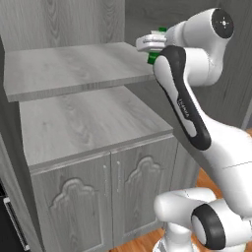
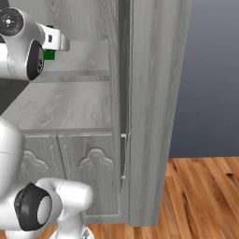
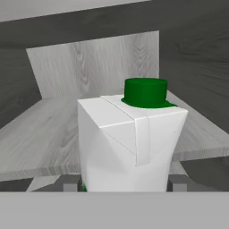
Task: Pick the milk, beer from the counter and place them in the open cabinet.
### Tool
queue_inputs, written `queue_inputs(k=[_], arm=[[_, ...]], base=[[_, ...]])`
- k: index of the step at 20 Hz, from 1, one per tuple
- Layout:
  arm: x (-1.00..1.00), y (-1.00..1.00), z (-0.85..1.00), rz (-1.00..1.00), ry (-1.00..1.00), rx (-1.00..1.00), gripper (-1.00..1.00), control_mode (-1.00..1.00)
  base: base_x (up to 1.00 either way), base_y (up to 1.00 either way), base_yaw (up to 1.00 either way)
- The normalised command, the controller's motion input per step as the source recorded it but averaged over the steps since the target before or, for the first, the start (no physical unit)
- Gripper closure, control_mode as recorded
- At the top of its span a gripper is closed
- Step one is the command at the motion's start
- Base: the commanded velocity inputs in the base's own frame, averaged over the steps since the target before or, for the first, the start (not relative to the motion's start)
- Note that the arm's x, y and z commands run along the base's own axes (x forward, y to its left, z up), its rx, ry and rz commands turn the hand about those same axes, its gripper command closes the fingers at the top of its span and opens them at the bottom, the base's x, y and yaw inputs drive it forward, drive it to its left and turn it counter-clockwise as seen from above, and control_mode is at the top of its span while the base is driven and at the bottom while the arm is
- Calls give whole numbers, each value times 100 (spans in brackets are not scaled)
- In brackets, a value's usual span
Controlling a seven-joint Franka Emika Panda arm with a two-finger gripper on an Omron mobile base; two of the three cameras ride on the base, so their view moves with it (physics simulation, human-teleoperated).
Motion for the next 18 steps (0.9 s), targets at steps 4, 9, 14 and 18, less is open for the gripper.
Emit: queue_inputs(k=[4, 9, 14, 18], arm=[[61, 23, -11, -2, 0, -1, 100, -100], [49, 24, -6, -3, 2, 0, 100, -100], [37, 17, 0, -2, 3, 0, 100, -100], [26, 11, -7, 0, 1, 0, 100, -100]], base=[[0, 0, 0], [0, 0, 0], [0, 0, 0], [0, 0, 0]])
